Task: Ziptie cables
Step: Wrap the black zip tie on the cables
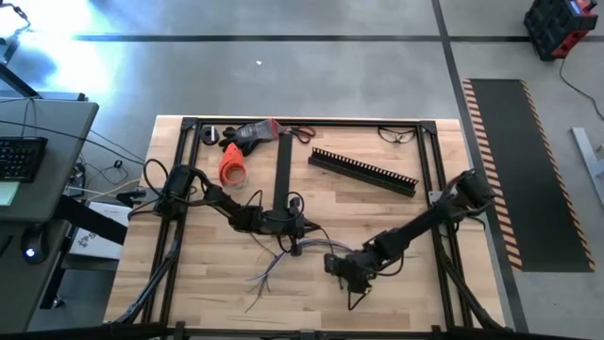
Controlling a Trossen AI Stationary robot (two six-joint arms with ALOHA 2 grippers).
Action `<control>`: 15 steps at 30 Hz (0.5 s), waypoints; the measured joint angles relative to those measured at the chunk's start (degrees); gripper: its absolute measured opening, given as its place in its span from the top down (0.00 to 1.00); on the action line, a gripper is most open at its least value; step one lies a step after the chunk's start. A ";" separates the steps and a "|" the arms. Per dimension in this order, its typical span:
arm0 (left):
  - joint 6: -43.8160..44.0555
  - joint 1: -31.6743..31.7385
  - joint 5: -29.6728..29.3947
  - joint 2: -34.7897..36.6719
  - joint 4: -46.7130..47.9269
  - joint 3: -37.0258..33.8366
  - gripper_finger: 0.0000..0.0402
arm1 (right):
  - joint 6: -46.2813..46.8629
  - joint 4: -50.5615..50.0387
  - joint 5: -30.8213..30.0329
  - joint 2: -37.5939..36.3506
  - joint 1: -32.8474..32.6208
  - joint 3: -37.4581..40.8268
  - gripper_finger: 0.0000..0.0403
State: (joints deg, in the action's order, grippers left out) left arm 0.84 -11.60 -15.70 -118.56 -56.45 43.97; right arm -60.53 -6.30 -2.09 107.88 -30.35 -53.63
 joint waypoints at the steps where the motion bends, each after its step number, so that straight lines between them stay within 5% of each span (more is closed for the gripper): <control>1: 0.00 -0.02 0.00 0.00 -0.01 0.00 1.00 | 0.11 0.52 1.24 0.33 0.32 0.00 0.74; 8: 0.02 -0.02 -0.02 0.00 -0.03 0.00 1.00 | 5.66 6.79 4.20 3.49 0.76 -0.04 0.97; 15: -0.02 -0.80 -1.39 0.00 -0.93 0.07 1.00 | 29.93 15.49 -1.67 4.49 0.42 0.35 1.00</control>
State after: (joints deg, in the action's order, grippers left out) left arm 0.82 -12.40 -17.10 -118.56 -57.39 44.03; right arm -30.60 9.19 -3.76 112.37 -29.94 -53.28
